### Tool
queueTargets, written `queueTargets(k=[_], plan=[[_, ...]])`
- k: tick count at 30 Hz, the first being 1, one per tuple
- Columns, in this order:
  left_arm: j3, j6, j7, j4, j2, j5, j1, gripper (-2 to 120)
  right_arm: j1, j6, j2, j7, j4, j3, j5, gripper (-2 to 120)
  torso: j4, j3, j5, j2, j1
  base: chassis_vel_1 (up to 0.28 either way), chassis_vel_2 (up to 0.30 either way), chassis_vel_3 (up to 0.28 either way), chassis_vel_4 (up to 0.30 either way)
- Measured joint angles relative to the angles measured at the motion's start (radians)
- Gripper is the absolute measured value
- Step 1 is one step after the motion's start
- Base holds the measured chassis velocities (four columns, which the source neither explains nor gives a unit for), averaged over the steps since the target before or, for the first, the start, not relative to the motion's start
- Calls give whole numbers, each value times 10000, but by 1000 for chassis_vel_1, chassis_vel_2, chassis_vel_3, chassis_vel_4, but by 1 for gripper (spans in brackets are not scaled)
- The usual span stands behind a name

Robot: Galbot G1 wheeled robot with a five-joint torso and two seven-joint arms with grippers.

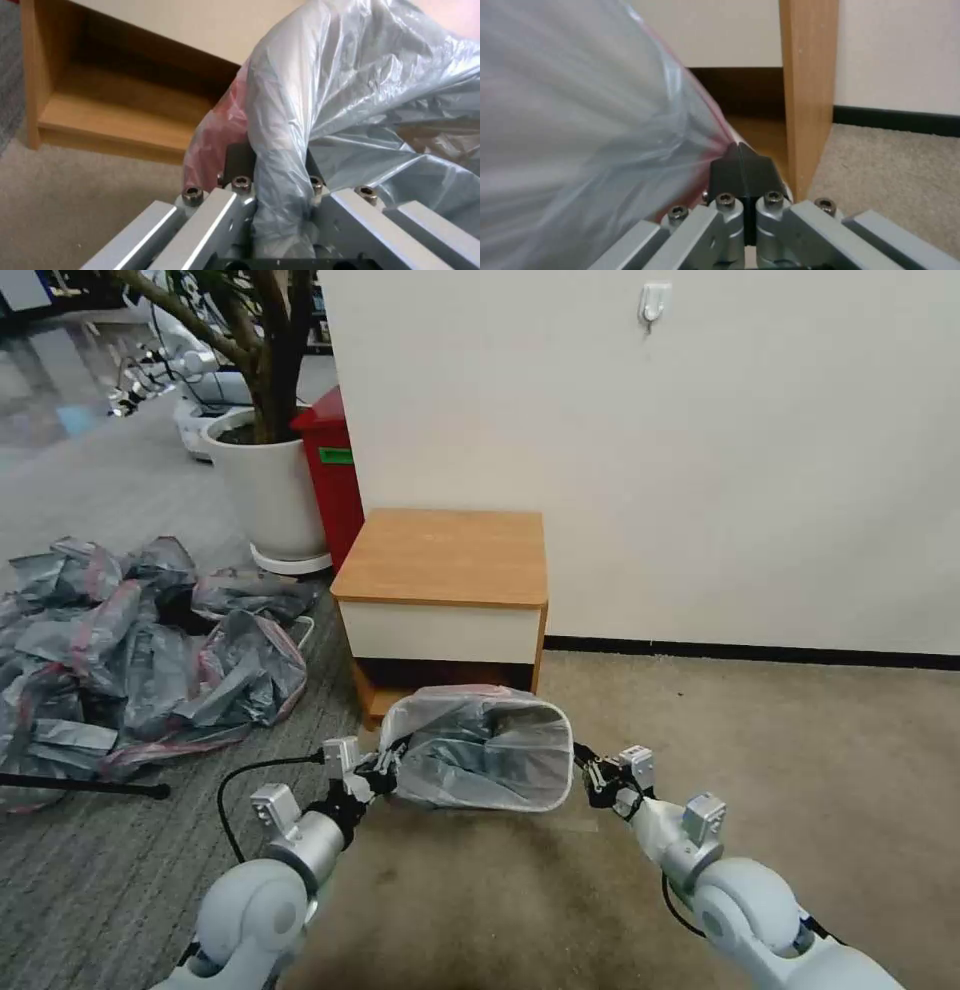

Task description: Pick up the garbage bag from the table and place it over the trash can.

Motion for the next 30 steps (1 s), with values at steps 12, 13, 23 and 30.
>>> queueTargets(k=[12,13,23,30], plan=[[-36,40,5,-160,-130,13,276,3,242,117,210,339,-495,-255,-354,0,0,0,-1,0,-1,0,0,0,0],[-36,40,5,-160,-130,13,276,3,242,117,210,339,-495,-255,-354,0,0,0,-1,0,-1,0,0,0,0],[-202,34,40,-145,-290,-34,189,3,-100,360,97,540,-606,255,-1068,0,0,0,-1,0,-1,0,0,0,0],[-327,-6,39,17,-407,-21,71,3,-902,863,-53,1011,-207,1088,-1973,0,-1,0,0,0,-1,0,0,0,0]])
